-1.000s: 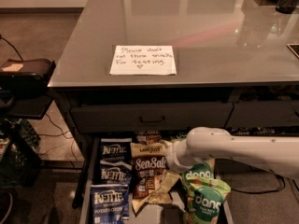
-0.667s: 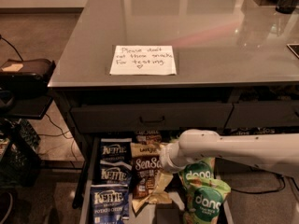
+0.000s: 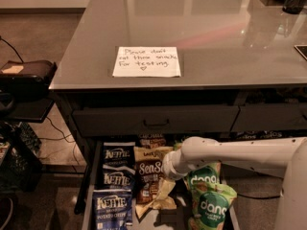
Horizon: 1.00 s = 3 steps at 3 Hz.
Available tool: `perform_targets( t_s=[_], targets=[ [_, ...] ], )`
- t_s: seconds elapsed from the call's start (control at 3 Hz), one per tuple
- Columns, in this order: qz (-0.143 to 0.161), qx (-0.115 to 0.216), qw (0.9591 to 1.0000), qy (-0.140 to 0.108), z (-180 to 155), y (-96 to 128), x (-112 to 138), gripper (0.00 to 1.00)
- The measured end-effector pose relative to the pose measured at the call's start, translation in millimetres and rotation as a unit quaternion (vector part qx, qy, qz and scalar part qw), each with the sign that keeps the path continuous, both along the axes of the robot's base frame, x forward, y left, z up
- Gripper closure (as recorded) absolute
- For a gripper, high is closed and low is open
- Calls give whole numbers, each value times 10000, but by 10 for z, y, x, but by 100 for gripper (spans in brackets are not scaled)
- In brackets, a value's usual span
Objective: Pick brown chip bag from middle drawer and place on counter
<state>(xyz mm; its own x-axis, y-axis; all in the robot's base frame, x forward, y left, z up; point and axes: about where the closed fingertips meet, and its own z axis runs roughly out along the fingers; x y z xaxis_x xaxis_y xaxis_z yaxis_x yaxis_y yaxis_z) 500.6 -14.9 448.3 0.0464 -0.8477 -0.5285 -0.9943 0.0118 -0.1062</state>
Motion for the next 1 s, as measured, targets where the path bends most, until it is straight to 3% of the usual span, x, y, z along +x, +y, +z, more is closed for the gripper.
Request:
perform_targets(
  t_s=[1.0],
  targets=[
    [227,-72,9997,-53,-484,-43,282,0]
  ],
)
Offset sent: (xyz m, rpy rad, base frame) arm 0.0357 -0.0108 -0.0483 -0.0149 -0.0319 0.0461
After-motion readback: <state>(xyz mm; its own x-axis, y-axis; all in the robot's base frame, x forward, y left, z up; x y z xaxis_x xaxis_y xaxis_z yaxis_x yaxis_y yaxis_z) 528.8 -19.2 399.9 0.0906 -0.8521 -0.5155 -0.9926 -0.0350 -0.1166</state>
